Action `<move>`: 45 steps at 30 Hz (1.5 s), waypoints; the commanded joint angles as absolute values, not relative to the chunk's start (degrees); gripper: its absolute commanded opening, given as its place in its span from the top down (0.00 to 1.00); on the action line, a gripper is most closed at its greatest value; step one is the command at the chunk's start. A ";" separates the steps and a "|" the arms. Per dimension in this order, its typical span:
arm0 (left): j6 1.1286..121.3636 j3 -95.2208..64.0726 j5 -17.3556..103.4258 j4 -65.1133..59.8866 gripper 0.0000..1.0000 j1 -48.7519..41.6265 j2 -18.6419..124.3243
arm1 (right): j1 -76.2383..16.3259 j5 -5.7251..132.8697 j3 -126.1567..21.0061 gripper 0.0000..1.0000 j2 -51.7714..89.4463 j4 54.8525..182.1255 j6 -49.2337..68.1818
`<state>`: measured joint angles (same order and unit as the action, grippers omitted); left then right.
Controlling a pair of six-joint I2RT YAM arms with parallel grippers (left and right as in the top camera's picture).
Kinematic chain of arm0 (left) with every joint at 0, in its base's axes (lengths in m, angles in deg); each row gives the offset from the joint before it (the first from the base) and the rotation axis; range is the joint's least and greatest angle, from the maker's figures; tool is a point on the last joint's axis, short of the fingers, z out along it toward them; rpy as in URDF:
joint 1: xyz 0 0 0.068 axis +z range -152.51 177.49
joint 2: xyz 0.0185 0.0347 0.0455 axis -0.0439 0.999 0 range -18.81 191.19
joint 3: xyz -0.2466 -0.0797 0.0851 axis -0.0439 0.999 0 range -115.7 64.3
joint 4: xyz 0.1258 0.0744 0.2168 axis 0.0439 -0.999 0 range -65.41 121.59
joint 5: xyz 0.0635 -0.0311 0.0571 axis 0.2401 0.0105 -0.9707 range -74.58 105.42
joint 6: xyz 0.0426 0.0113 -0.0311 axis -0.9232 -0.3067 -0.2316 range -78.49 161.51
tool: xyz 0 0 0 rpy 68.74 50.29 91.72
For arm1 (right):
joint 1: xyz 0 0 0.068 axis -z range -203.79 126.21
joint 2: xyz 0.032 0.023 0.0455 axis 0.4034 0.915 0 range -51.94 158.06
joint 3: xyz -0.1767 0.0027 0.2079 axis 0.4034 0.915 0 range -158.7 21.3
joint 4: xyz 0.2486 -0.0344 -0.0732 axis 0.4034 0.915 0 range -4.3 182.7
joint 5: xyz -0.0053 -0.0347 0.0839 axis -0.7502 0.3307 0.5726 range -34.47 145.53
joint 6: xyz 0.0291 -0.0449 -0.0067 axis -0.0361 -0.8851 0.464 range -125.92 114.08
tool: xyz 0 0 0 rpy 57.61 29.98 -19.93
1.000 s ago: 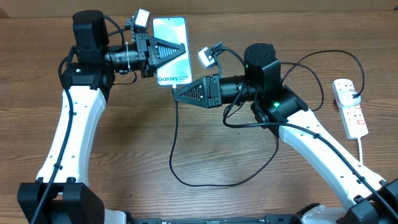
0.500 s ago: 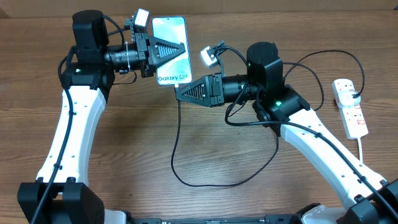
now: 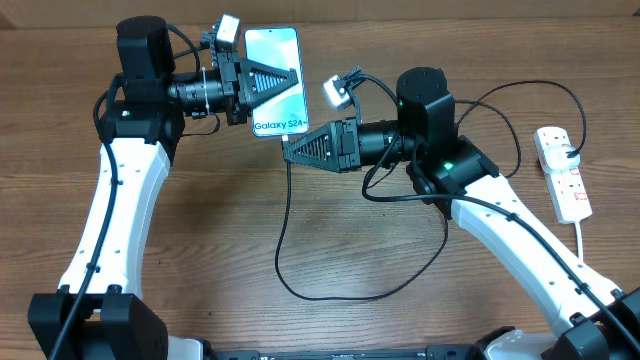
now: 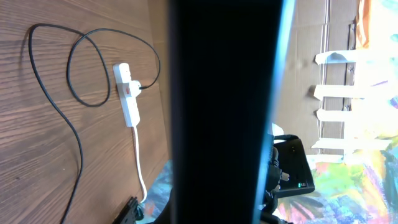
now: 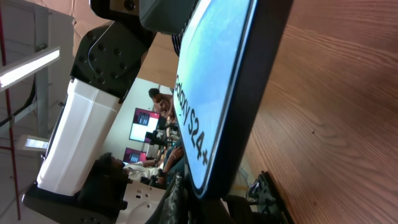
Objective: Plug charger to phone and switch on socket
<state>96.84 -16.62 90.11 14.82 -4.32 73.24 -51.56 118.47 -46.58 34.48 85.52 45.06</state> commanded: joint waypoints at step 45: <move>97.87 -17.39 91.49 17.13 0.96 -4.40 72.70 | -52.92 115.97 -48.11 0.96 33.21 84.51 48.62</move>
<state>97.06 -16.62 89.74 16.54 -4.32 73.24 -52.76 116.56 -46.58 34.48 84.86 48.12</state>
